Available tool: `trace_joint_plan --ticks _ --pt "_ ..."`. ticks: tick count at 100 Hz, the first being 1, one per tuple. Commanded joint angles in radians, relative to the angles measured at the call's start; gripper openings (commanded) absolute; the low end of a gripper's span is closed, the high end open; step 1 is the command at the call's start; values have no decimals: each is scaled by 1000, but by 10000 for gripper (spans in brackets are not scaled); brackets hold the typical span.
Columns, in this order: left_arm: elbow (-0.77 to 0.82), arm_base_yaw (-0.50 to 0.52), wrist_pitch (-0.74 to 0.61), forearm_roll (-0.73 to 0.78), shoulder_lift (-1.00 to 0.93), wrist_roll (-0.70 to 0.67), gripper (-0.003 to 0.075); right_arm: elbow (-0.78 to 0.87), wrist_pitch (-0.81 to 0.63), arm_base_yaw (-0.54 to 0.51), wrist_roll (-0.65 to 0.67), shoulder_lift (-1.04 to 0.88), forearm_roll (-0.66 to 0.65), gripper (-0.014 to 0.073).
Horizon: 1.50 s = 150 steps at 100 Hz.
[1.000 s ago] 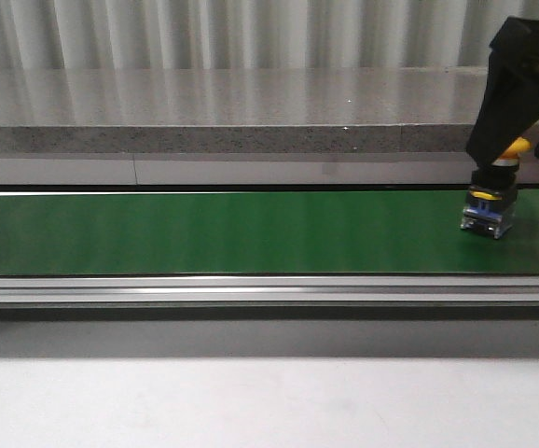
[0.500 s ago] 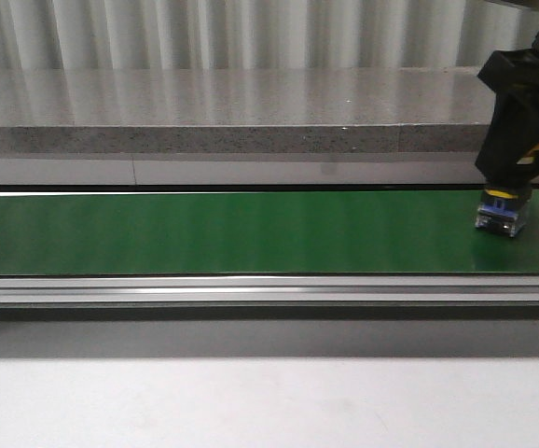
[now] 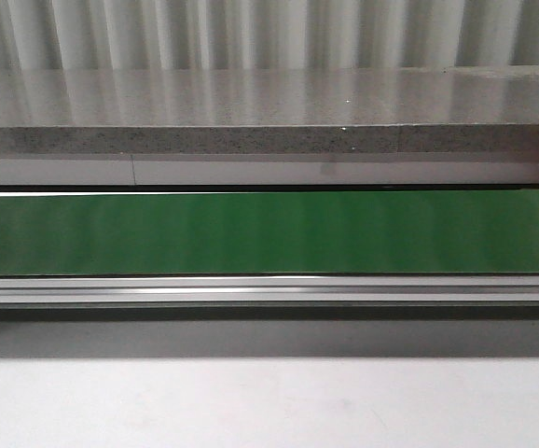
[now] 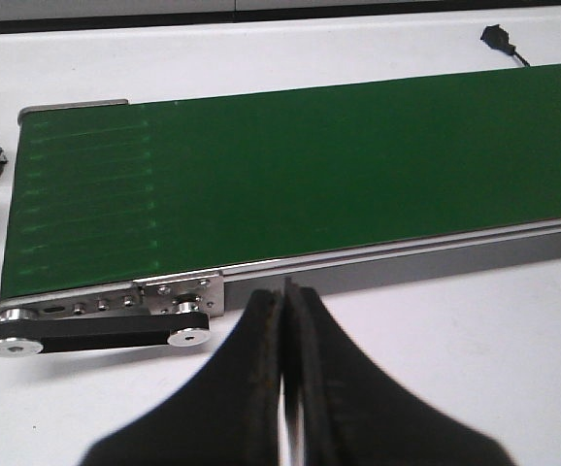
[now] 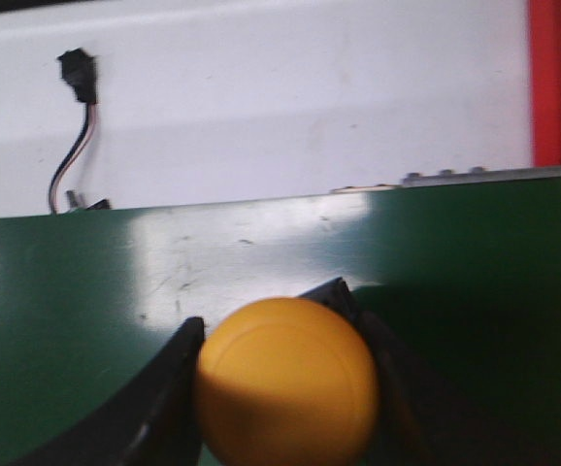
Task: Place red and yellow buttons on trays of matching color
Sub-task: 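Grasp the yellow button on the belt with the right gripper, then lower the yellow button into the yellow tray and release it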
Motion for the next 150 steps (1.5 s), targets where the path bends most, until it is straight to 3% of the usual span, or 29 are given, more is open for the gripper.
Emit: trace_joint_plan --ticks 1,47,125,135,150 --pt "-24 -9 -67 -22 4 -1 -20 -21 -24 -67 6 -38 11 77" --pt "-24 -9 -67 -22 4 -1 -20 86 -104 -366 14 -23 11 77" --pt "-24 -9 -67 -22 4 -1 -20 86 -223 -377 13 227 16 89" --pt "-24 -9 -67 -22 4 -1 -20 86 -220 -377 12 237 16 204" --pt "-24 -9 -67 -22 4 -1 -20 86 -214 -377 12 234 24 527"
